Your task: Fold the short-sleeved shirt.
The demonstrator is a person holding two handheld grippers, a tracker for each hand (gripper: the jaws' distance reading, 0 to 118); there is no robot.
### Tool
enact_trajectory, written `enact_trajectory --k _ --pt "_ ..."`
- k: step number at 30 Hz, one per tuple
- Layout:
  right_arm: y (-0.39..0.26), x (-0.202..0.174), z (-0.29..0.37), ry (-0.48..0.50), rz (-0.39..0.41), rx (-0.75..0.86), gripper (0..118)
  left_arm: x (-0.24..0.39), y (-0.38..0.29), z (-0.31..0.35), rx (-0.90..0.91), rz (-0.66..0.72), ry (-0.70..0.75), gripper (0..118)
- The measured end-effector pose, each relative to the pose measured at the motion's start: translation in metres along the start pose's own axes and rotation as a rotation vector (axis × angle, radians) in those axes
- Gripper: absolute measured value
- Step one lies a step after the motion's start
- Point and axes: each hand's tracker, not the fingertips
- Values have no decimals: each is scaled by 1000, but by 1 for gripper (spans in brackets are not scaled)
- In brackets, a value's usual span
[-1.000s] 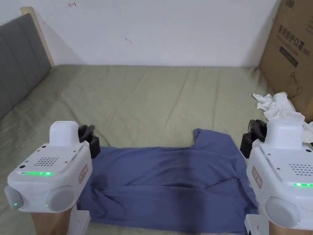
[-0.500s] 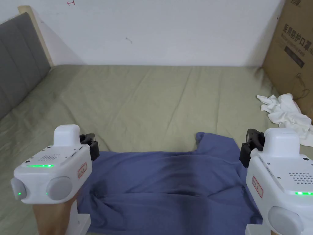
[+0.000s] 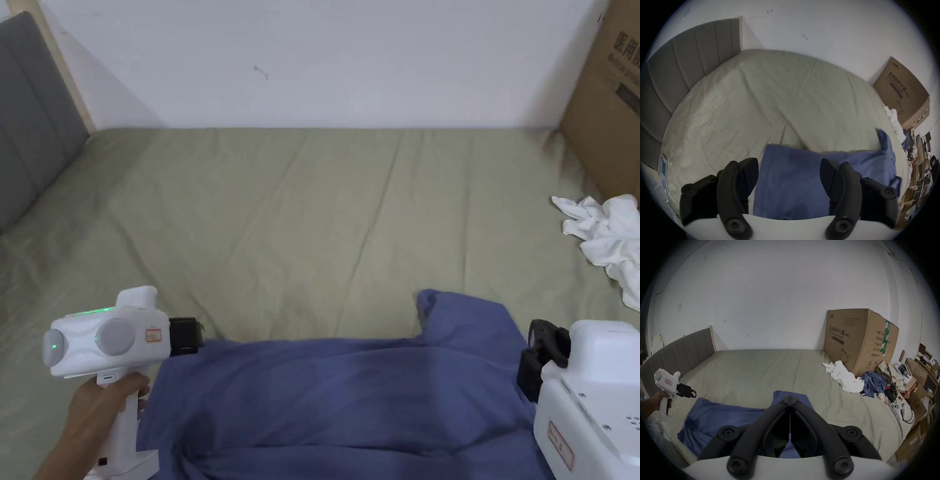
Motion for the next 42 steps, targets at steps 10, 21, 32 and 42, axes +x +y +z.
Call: enact_trajectory --k 10,21,32,42 --pt "-12 2 -36 -25 3 -76 3 -8 15 -66 -84 7 55 114" --pt "-13 13 -53 -33 3 -104 3 17 0 -74 -93 -141 84 11" --pt "-22 69 -196 34 -153 -420 107 27 -2 11 142 -163 -8 9" --pt "-56 78 -281 -9 -49 -677 58 28 -3 20 158 -153 -29 9"
